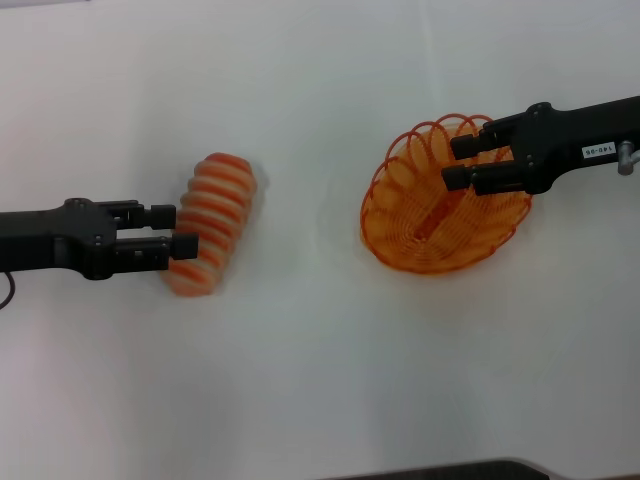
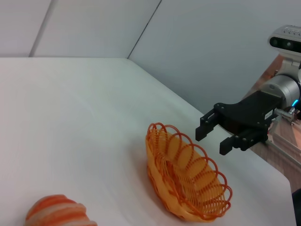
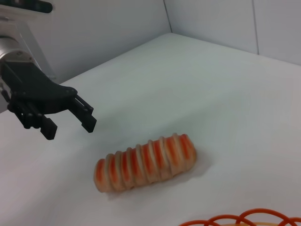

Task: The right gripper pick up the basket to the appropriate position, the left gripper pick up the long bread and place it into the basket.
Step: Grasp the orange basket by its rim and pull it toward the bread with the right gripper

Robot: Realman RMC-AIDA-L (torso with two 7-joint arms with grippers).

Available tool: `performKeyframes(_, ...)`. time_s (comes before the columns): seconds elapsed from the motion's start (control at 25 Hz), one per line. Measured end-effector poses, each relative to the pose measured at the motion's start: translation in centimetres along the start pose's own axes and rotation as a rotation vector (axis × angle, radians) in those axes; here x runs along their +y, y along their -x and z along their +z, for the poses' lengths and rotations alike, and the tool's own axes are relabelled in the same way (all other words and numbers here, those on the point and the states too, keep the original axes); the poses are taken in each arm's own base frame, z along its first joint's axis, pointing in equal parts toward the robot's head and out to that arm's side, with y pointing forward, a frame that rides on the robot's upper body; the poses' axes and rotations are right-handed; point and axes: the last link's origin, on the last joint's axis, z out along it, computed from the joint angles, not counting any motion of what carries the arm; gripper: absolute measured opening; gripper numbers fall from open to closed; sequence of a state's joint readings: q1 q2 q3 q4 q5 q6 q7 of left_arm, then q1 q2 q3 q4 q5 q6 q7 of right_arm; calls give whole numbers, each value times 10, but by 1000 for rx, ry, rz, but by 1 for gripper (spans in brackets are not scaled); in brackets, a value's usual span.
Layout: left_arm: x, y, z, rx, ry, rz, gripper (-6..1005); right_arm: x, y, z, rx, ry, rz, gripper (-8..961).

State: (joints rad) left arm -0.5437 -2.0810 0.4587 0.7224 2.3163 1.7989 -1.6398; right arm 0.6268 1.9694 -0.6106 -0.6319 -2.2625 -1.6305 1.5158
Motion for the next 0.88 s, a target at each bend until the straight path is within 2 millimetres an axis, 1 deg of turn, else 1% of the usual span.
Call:
performKeyframes(0.64,1,-4,-1,8,10,7,690,0,1,0,0,-1,-2,524)
performKeyframes(0.88,1,-4,-1,9,11,9,689,-3,6,-2,-11,-13,8,523)
